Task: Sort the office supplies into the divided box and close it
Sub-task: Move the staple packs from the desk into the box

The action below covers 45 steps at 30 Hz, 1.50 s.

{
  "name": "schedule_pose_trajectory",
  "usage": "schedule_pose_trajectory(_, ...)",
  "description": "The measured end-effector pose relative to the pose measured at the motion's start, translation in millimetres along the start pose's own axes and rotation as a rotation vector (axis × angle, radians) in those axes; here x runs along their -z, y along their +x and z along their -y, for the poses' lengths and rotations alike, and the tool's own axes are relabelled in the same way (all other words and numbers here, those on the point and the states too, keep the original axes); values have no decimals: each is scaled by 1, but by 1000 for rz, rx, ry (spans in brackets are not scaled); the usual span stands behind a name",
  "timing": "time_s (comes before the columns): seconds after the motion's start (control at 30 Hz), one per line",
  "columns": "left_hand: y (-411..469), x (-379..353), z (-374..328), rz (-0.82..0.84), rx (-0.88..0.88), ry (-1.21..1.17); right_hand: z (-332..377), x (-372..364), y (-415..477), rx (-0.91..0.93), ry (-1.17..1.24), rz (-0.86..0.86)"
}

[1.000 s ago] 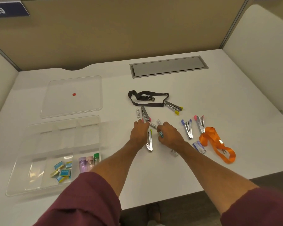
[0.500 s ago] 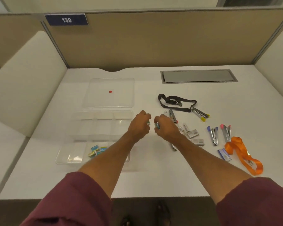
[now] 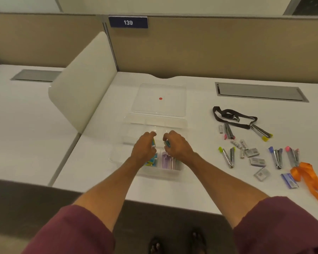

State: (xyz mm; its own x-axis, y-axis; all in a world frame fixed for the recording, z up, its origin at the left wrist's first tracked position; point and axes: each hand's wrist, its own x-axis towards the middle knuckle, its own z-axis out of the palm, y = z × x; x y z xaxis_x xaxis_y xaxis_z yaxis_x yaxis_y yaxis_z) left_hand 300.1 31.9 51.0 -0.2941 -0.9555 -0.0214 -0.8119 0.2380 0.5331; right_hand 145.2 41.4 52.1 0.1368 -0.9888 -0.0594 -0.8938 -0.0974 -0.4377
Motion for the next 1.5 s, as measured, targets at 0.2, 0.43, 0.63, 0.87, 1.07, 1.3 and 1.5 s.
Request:
schedule_pose_trajectory(0.2, -7, -10, 25, 32, 77, -78, 23, -17, 8, 36, -8, 8)
schedule_pose_trajectory(0.43, -9, -17, 36, -13, 80, -42, 33, -31, 17, 59, -1, 45)
schedule_pose_trajectory(0.63, -8, -16, 41, -41, 16, 51, 34, -38, 15, 48, 14, 91)
schedule_pose_trajectory(0.87, 3, -16, 15, -9, -96, 101, 14, -23, -9, -22, 7, -27)
schedule_pose_trajectory(1.07, 16, -38, -38, 33, -227, 136, -23, -2, -36, -145, 7, -120)
schedule_pose_trajectory(1.3, 25, -76, -90, 83, -380, 159, -85, 24, -78, -303, -24, -168)
schedule_pose_trajectory(1.5, 35, -111, -132, 137, -433, 159, -143, 42, -112, -402, -31, -166)
